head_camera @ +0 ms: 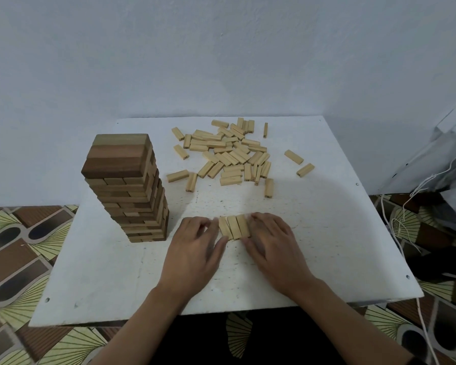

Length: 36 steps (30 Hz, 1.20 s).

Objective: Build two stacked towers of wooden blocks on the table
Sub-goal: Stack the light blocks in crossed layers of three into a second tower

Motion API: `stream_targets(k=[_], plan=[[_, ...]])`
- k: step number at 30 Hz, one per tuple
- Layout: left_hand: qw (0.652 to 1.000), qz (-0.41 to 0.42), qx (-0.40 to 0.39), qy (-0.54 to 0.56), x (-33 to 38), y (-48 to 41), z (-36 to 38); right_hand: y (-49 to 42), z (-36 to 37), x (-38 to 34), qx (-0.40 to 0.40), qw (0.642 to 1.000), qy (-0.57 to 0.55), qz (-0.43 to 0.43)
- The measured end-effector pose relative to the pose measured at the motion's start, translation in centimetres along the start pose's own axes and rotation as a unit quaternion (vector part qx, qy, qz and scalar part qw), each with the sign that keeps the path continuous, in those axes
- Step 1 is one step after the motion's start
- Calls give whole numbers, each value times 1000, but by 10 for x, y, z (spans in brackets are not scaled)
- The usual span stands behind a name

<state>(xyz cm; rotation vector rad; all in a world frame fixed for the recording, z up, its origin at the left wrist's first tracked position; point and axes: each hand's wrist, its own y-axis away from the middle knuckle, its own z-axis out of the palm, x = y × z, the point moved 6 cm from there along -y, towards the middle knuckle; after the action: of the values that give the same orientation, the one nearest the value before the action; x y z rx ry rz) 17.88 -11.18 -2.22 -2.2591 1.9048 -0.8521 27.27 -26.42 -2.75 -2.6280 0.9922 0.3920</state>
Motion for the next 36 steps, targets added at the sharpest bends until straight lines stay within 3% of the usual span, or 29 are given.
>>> stream_targets(k=[5, 21, 29, 36], plan=[[1000, 1, -13, -20, 1, 0, 1, -1, 6, -2, -27, 999, 17, 5], [999, -14, -36, -35, -3, -3, 12, -8, 0, -1, 15, 1000, 2, 11], [996, -31, -86, -2, -3, -12, 14, -11, -5, 2, 10, 999, -31, 7], [986, -77, -87, 117, -2, -34, 5, -17, -16, 9, -9, 996, -79, 37]])
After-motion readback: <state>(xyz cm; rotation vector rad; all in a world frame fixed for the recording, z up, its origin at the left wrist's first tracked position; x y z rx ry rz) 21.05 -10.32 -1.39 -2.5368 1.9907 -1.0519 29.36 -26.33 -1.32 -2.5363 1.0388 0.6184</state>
